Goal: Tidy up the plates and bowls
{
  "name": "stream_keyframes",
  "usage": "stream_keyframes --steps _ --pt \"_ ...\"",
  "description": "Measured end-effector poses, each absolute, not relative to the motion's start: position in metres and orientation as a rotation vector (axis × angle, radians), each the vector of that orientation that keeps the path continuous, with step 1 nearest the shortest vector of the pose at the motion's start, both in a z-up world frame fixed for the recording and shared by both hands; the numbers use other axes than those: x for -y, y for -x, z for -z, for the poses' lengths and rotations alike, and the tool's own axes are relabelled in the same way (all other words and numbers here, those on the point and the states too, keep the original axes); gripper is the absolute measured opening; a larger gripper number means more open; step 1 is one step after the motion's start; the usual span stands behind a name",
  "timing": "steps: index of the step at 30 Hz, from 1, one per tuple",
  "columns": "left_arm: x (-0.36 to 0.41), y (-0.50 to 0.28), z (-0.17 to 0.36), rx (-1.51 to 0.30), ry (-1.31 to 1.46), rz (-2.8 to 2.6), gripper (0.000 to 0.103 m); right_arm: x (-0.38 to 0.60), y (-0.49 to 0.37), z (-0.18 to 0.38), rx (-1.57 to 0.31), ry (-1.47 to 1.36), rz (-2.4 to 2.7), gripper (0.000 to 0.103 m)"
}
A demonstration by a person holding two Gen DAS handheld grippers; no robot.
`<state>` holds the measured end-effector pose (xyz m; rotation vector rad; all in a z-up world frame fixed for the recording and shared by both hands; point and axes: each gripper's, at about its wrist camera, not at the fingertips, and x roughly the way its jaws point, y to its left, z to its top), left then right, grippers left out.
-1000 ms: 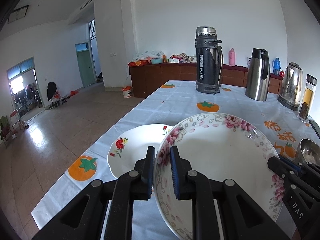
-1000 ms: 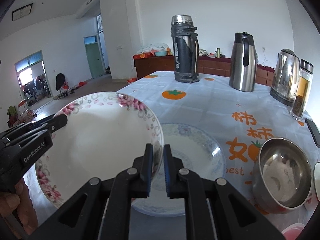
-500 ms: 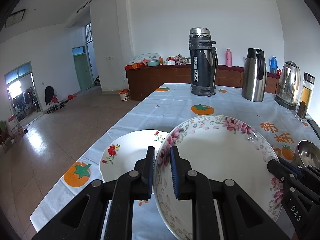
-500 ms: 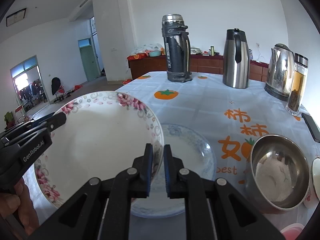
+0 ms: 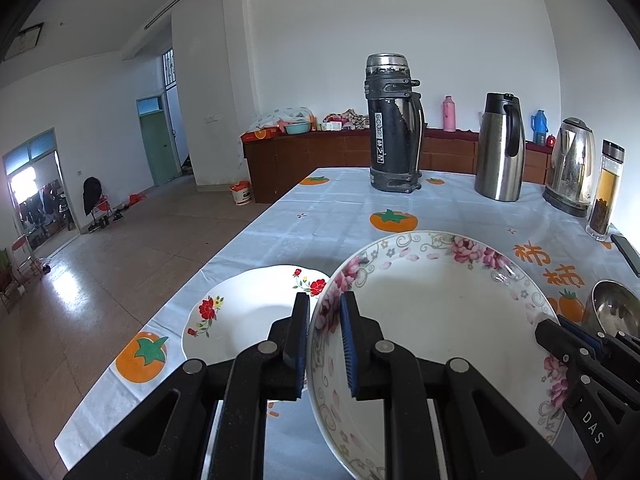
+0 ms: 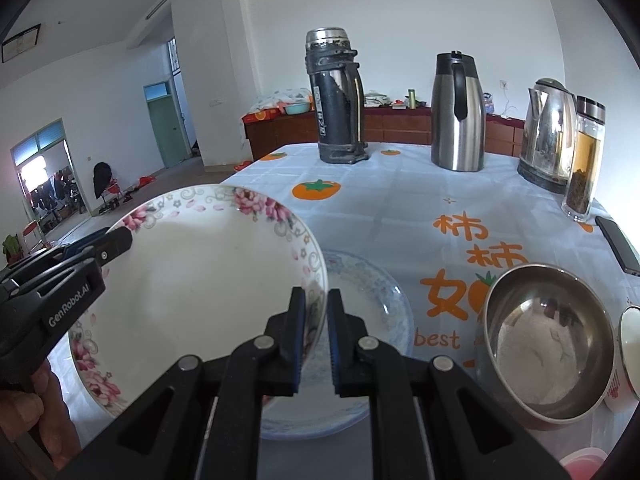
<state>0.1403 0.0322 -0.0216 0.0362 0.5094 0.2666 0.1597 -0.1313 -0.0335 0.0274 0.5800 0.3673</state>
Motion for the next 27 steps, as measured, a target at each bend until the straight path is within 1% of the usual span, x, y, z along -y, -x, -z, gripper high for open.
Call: stream_keyframes --steps 27 --pt "-0.017 -0.162 0.024 -0.486 -0.028 -0.196 0.017 0.149 -0.171 0.034 -0.589 -0.056 -0.287 0.011"
